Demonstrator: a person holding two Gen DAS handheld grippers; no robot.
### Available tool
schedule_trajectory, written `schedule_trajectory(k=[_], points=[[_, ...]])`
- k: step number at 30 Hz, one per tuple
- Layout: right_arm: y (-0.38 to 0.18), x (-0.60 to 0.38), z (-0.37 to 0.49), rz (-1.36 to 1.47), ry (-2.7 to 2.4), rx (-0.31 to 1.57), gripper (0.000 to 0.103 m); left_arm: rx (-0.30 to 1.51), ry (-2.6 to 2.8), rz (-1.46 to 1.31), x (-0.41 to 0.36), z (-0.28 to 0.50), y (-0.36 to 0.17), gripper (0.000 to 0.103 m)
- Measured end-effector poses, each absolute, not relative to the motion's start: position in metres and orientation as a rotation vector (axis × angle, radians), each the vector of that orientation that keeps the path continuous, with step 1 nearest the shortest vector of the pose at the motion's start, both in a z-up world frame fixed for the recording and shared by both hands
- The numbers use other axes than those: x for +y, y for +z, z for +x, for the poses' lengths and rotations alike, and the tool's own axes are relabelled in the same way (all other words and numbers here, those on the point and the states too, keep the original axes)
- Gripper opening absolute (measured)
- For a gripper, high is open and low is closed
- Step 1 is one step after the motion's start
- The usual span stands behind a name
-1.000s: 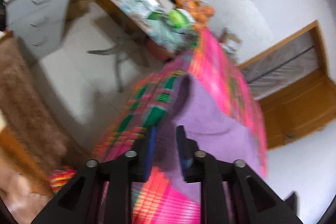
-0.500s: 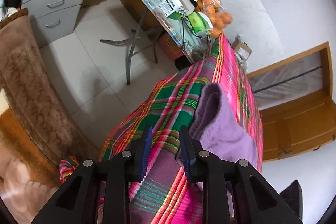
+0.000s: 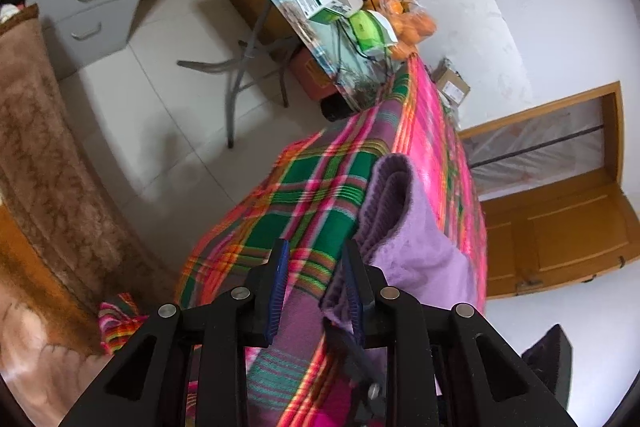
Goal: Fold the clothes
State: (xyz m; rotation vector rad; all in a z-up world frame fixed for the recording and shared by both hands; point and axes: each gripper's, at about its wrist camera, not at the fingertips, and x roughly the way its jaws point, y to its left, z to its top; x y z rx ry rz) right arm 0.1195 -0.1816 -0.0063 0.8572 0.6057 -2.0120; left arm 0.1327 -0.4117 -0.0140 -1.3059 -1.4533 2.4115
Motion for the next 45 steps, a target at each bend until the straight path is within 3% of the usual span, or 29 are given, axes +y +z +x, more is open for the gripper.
schedule_trajectory(k=[1, 3, 8, 11, 25, 30, 34, 35, 36, 37, 39, 45], points=[[-0.005, -0.18, 0.119, 0.854, -2.012, 0.598, 0.029, -1.477, 2.376, -1.298, -0.413, 0.13, -0.015, 0.041], [-0.004, -0.178, 0.119, 0.846, -2.013, 0.586, 0.023, -1.539, 2.31, -1.27, -0.415, 0.126, -0.016, 0.046], [0.002, -0.167, 0.124, 0.814, -2.022, 0.538, 0.017, -1.604, 2.182, -1.259, -0.413, 0.111, -0.018, 0.048], [0.006, -0.159, 0.121, 0.809, -2.023, 0.478, 0.015, -1.632, 2.107, -1.3, -0.409, 0.101, -0.023, 0.054], [0.015, -0.137, 0.125, 0.756, -2.016, 0.397, 0.013, -1.571, 1.977, -1.374, -0.381, 0.059, -0.027, 0.059], [0.015, -0.135, 0.125, 0.755, -2.018, 0.391, 0.013, -1.565, 1.965, -1.385, -0.377, 0.037, -0.028, 0.056], [0.015, -0.136, 0.125, 0.758, -2.021, 0.393, 0.013, -1.66, 1.983, -1.35, -0.385, 0.035, -0.033, 0.046], [0.014, -0.138, 0.125, 0.762, -2.021, 0.396, 0.013, -1.668, 1.977, -1.347, -0.385, 0.034, -0.035, 0.042], [0.014, -0.139, 0.125, 0.767, -2.023, 0.398, 0.013, -1.666, 1.974, -1.351, -0.385, 0.032, -0.036, 0.03], [0.013, -0.14, 0.124, 0.773, -2.023, 0.4, 0.013, -1.648, 1.981, -1.365, -0.384, 0.03, -0.036, 0.025], [0.011, -0.143, 0.122, 0.784, -2.022, 0.405, 0.013, -1.618, 2.009, -1.389, -0.383, 0.028, -0.036, 0.02], [0.012, -0.154, 0.12, 0.789, -2.021, 0.402, 0.011, -1.625, 2.024, -1.345, -0.391, 0.03, -0.037, 0.015]])
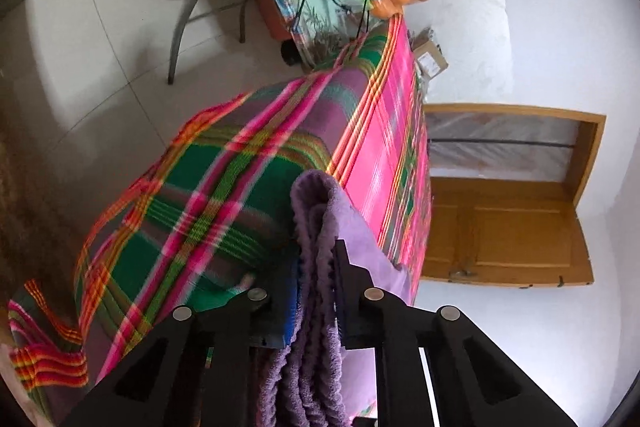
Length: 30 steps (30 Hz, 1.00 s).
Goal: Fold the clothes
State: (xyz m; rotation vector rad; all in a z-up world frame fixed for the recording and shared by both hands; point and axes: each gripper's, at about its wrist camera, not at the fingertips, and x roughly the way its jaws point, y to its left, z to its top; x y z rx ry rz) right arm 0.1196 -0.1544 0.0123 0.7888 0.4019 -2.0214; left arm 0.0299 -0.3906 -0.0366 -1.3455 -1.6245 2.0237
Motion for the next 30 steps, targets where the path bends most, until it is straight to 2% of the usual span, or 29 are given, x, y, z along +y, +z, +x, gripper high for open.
schedule_trajectory(k=[15, 30], points=[[-0.009, -0.171, 0.115, 0.864, -1.999, 0.422, 0.011, -1.592, 2.054, -1.336, -0.401, 0.027, -0.043, 0.013], [0.021, -0.132, 0.126, 0.76, -2.036, 0.283, 0.011, -1.448, 2.172, -1.284, -0.373, 0.039, 0.018, 0.013]])
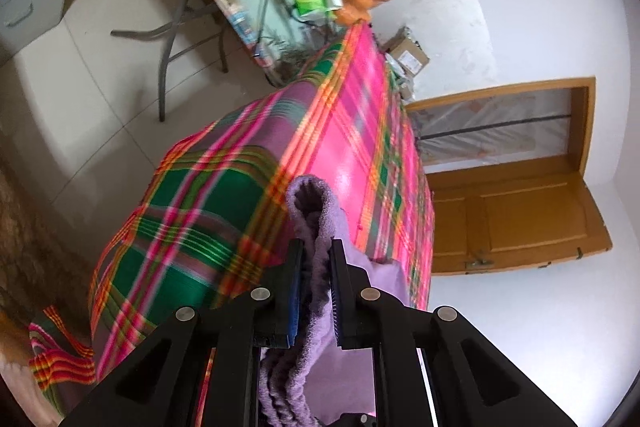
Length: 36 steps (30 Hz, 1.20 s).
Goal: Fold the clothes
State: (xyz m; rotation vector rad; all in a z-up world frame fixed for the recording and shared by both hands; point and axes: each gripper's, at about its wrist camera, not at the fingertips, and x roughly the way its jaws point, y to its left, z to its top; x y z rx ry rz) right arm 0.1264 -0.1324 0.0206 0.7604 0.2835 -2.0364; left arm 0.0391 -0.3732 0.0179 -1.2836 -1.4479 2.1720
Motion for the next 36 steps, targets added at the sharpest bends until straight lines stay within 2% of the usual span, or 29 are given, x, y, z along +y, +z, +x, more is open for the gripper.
schedule_trajectory(k=[19, 36], points=[[0.069, -0.03, 0.139, 0.65, -2.2, 0.127, 0.011, -1.329, 2.147, -1.208, -0.285, 0.037, 0.081, 0.013], [0.073, 0.06, 0.141, 0.679, -2.357, 0.004, 0.011, -1.194, 2.048, -1.269, -0.193, 0.012, 0.087, 0.013]])
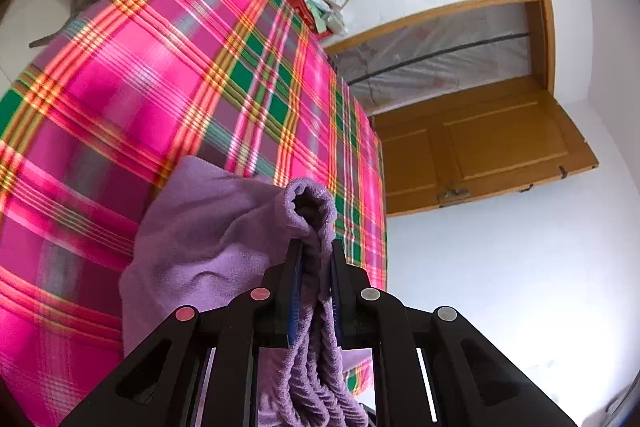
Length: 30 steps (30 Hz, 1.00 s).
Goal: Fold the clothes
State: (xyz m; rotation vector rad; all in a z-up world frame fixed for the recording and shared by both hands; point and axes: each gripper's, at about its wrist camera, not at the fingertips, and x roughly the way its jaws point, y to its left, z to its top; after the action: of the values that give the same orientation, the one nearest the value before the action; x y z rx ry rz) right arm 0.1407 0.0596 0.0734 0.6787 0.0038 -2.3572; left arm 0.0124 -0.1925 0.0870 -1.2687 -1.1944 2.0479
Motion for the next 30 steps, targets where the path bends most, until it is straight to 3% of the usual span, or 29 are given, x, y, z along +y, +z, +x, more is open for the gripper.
schedule_trajectory(k=[18, 21, 27, 30], points=[[0.038, 0.104, 0.13, 0.835, -2.414, -0.036, 0.011, -1.153, 1.947, -1.357, -0.144, 0.0, 0.051, 0.014], [0.031, 0.112, 0.127, 0.867, -2.418, -0.058, 0.011, -1.117, 2.004, -1.303, -0.148, 0.006, 0.058, 0.022], [0.021, 0.125, 0.12, 0.931, -2.395, -0.099, 0.011, -1.116, 2.076, -1.3, -0.165, 0.02, 0.049, 0.022], [0.015, 0.132, 0.117, 0.97, -2.383, -0.125, 0.017, -1.127, 2.12, -1.33, -0.175, 0.027, 0.041, 0.022]])
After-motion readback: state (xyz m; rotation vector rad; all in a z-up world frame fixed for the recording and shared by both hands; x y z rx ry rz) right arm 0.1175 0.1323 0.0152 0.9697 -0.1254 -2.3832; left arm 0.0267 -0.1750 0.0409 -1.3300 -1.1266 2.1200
